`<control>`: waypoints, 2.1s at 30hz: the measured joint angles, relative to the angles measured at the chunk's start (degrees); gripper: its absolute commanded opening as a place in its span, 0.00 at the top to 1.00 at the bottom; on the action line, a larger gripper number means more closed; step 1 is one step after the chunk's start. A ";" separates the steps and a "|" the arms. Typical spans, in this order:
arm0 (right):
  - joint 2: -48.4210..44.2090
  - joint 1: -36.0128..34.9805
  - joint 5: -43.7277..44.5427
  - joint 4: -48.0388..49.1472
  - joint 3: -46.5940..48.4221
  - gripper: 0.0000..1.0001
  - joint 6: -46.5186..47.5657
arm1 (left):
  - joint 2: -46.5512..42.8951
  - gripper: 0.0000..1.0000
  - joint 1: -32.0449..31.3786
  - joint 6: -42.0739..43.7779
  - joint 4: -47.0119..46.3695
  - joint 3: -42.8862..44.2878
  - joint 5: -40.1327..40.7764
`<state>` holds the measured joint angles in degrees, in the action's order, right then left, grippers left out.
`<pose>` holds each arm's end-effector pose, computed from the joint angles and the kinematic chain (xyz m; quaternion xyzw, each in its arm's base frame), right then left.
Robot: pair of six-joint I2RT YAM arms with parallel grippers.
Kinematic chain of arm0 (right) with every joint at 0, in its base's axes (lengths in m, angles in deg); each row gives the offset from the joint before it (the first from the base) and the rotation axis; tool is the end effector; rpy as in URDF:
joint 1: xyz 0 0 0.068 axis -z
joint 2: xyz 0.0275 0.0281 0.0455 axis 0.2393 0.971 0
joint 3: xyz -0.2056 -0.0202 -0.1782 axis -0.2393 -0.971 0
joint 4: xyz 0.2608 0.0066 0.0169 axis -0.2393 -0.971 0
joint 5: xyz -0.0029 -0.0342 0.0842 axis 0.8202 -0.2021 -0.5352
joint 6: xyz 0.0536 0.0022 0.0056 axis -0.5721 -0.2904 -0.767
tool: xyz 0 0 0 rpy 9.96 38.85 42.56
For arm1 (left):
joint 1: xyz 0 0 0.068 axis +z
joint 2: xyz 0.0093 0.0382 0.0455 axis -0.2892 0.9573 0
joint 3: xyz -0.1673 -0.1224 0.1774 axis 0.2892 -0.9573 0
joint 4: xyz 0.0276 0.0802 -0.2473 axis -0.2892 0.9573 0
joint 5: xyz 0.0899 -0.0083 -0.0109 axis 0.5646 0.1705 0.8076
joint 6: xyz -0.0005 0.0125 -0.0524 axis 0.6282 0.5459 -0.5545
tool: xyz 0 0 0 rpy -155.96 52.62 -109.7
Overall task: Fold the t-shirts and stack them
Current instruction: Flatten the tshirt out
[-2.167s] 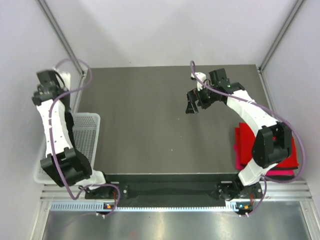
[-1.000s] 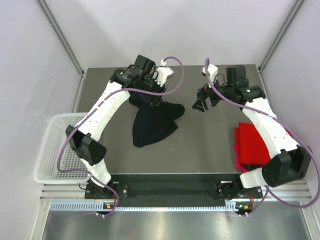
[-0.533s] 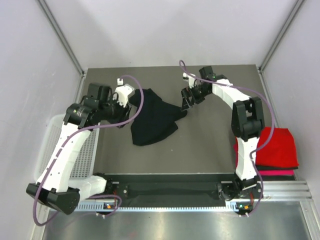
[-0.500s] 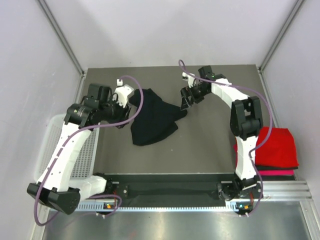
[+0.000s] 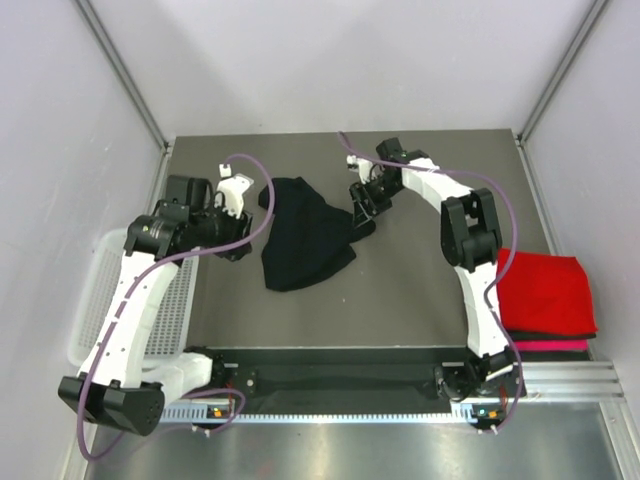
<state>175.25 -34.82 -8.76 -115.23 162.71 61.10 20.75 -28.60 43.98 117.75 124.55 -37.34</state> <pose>0.4448 0.1916 0.1716 -0.3425 0.8802 0.2917 0.1515 0.1912 -0.0509 0.3731 0.2476 0.8970 -0.1395 0.3385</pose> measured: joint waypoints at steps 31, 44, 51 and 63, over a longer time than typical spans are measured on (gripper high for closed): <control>-61.20 -11.04 21.20 3.96 -25.55 0.50 19.76 | -7.39 0.52 2.75 -1.51 -4.66 -2.25 0.46; -53.00 -9.57 19.08 -4.31 -39.23 0.45 25.62 | -5.81 0.51 3.45 -3.37 -7.32 -3.30 -1.25; -38.42 -8.57 19.98 3.34 -30.42 0.43 24.76 | -5.86 0.51 3.89 -3.34 -7.45 -4.72 -1.07; -33.64 -5.88 25.22 1.46 -35.56 0.41 27.17 | -6.88 0.51 3.89 -2.95 -7.65 -6.51 -0.70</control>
<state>141.62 -40.69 16.47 -113.76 127.15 88.27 13.87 -24.71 41.03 110.10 118.04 -38.04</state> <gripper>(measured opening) 0.587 0.485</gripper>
